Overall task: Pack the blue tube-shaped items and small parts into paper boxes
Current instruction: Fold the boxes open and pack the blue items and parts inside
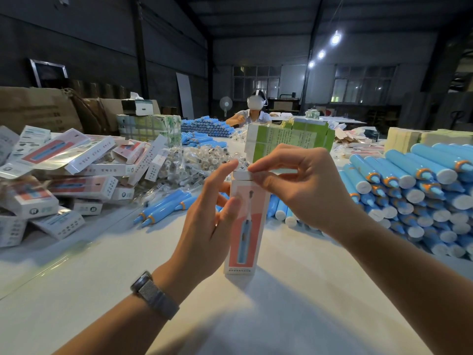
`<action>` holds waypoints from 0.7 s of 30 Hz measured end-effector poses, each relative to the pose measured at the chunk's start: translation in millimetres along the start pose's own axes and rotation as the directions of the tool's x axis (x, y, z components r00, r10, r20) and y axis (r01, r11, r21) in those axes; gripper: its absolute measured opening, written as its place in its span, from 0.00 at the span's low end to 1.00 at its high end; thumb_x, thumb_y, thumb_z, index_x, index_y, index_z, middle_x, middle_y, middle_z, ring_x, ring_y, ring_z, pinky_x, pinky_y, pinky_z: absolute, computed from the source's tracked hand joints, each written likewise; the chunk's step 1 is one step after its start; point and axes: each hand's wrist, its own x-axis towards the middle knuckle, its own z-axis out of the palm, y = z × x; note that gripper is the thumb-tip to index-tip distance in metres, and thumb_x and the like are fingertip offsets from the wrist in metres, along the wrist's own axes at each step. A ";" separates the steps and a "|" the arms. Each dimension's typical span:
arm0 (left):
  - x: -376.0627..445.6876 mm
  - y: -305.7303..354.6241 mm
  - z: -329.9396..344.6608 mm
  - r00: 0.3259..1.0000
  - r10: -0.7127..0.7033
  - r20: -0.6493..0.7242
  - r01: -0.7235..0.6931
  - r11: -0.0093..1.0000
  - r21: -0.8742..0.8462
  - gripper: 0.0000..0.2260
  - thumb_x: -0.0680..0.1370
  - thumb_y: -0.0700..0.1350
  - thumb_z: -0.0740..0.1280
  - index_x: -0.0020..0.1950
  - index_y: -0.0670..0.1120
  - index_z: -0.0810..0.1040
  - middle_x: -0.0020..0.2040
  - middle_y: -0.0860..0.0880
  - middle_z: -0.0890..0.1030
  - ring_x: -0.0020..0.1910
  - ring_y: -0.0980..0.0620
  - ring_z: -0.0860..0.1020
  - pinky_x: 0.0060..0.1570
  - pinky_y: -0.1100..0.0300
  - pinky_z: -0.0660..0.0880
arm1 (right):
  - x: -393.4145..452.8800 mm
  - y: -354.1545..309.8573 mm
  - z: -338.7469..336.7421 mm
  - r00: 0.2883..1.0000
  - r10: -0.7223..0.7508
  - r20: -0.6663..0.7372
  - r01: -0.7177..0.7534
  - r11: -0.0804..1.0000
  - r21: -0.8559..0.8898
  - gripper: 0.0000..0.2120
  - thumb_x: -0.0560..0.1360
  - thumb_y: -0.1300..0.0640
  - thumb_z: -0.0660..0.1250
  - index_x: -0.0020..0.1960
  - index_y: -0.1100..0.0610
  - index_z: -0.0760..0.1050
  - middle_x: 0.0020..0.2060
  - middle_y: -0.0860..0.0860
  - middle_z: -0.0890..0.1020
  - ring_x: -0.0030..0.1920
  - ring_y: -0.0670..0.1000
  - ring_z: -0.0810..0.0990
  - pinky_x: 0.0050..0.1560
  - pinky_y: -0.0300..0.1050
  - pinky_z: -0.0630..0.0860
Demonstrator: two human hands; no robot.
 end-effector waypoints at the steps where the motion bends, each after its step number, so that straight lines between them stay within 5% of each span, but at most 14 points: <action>1: 0.1 0.0 0.1 1.000 0.003 0.002 -0.003 1.000 -0.002 0.16 0.83 0.53 0.56 0.71 0.64 0.63 0.51 0.68 0.75 0.46 0.57 0.76 0.45 0.61 0.76 | 0.3 -0.5 -0.7 1.000 -0.008 0.005 0.008 1.000 -0.019 0.11 0.72 0.69 0.73 0.43 0.53 0.84 0.39 0.49 0.83 0.44 0.50 0.84 0.46 0.51 0.83; 7: 1.0 1.2 -0.1 1.000 0.017 0.007 -0.017 1.000 -0.005 0.14 0.83 0.53 0.55 0.67 0.68 0.65 0.51 0.67 0.75 0.45 0.54 0.78 0.42 0.57 0.78 | 4.0 -1.0 -8.8 0.998 0.004 0.061 -0.001 0.999 -0.054 0.13 0.72 0.70 0.71 0.42 0.52 0.83 0.37 0.44 0.83 0.42 0.46 0.83 0.47 0.52 0.83; 13: 1.1 -0.4 0.0 1.000 -0.004 -0.020 0.004 1.000 -0.009 0.12 0.83 0.53 0.56 0.65 0.65 0.66 0.50 0.64 0.76 0.44 0.52 0.77 0.40 0.50 0.77 | -5.1 10.9 4.2 0.990 -0.129 -0.063 0.126 0.991 -0.047 0.12 0.72 0.67 0.74 0.50 0.54 0.82 0.44 0.48 0.81 0.46 0.45 0.81 0.45 0.37 0.79; 21: 3.2 -1.9 -0.7 0.997 -0.031 -0.065 0.029 0.999 -0.022 0.13 0.82 0.54 0.58 0.63 0.72 0.65 0.47 0.57 0.77 0.42 0.47 0.78 0.42 0.43 0.77 | -6.2 18.6 7.5 0.944 -0.321 -0.076 0.287 0.912 -0.292 0.13 0.69 0.64 0.75 0.51 0.51 0.80 0.43 0.39 0.80 0.46 0.48 0.80 0.49 0.46 0.78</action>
